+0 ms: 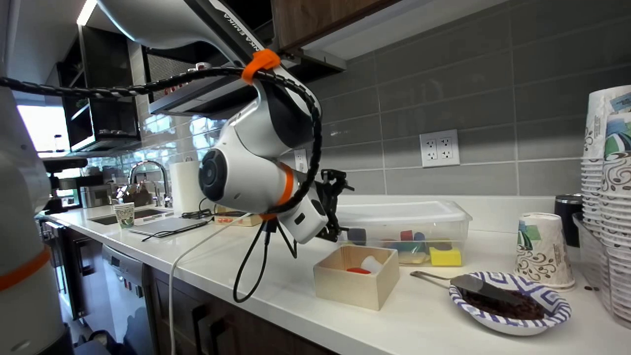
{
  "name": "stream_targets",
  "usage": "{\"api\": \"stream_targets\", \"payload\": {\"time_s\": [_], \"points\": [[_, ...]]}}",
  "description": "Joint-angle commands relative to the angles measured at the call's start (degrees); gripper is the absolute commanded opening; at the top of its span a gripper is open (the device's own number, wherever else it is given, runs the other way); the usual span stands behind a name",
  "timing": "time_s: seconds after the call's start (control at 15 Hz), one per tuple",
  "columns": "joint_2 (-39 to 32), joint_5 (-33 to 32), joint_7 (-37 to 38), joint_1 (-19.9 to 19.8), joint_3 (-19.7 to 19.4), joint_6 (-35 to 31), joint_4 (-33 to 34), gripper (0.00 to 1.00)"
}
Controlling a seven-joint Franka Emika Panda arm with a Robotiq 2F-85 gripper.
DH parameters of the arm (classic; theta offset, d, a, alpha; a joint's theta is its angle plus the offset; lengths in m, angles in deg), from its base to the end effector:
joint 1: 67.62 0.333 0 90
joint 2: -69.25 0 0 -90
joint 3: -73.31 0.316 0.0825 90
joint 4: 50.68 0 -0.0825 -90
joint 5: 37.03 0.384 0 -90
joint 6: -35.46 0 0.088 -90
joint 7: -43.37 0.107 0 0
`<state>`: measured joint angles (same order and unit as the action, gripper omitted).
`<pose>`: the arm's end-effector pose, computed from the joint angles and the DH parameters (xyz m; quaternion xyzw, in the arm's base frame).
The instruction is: Place the white lid on the tote
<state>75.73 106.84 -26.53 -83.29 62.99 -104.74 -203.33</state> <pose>0.3662 -0.1760 0.2678 -0.5669 0.5923 -0.4084 0.4014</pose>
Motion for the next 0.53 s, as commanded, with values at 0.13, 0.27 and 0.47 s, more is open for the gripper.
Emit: {"api": "stream_targets", "payload": {"time_s": [0.13,0.27,0.47], "points": [[-1.48,-0.21,0.76,1.81,1.93,-1.59,2.36,1.0],[-2.04,-0.14,0.76,2.39,2.31,-1.93,2.97,1.0],[-2.92,-0.15,0.91,3.05,2.69,-2.17,3.82,1.0]]}}
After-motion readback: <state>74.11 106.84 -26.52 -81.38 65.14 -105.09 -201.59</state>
